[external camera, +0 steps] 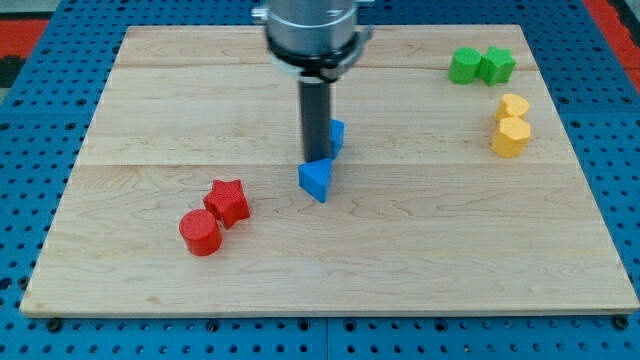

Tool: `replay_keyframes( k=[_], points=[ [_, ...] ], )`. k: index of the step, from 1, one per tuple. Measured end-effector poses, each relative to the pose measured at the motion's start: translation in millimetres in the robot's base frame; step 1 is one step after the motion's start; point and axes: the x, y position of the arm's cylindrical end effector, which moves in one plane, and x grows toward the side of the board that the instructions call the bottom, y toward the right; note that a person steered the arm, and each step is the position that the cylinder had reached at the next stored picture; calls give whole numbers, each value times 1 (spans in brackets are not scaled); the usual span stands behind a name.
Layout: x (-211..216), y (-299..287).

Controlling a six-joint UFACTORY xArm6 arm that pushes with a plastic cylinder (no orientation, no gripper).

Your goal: Move the blue triangle right a bit

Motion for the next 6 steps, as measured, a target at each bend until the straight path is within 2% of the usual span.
replay_keyframes(
  k=[1,2,3,4,5,6],
  points=[
    [0,-18],
    [0,-78],
    [21,-93],
    [40,-35],
    [39,63],
    [32,127]
  ],
)
